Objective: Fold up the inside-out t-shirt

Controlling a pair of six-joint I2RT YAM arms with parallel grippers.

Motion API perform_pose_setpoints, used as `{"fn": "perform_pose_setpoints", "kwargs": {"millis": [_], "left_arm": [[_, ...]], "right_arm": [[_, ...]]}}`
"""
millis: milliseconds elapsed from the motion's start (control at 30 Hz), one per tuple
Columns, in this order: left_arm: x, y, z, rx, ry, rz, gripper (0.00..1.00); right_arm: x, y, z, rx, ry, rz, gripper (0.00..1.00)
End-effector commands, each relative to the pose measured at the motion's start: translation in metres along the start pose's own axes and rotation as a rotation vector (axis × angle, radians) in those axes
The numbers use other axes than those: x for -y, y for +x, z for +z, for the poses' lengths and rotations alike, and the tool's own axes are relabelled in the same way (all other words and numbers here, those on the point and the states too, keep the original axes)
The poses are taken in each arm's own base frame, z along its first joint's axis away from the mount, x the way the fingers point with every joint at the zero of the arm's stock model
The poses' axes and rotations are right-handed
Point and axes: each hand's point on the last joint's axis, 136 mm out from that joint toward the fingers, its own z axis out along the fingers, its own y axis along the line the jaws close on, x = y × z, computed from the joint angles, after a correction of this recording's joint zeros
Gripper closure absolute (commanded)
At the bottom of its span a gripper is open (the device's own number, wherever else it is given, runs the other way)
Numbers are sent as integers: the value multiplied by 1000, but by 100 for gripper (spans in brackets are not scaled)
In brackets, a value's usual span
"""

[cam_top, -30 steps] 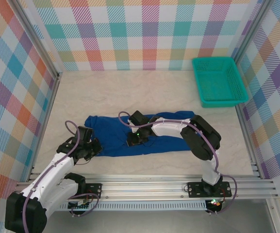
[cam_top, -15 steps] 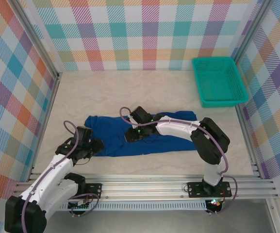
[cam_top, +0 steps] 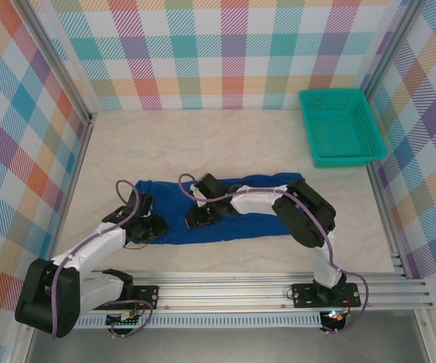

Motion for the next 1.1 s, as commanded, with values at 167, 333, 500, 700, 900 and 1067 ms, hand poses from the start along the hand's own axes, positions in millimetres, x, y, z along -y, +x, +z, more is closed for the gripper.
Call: {"fn": "perform_pose_setpoints", "kwargs": {"millis": [167, 333, 500, 700, 900, 1067], "left_arm": [[-13, -71, -73, 397, -73, 9, 50], [-25, -102, -63, 413, -101, -29, 23], [-26, -113, -27, 297, -136, 44, 7], [-11, -104, 1, 159, -73, 119, 0], [-7, -97, 15, 73, -58, 141, 0], [-2, -87, 29, -10, -43, 147, 0]], "right_arm": [[-17, -7, -49, 67, 28, -166, 69], [-25, -20, -86, 156, -3, -226, 58], [-16, -17, -104, 193, 8, -256, 46], [-4, -8, -114, 217, -16, -236, 35], [3, -3, -112, 218, -44, -212, 35], [4, -1, -110, 217, -56, -200, 35]]}}
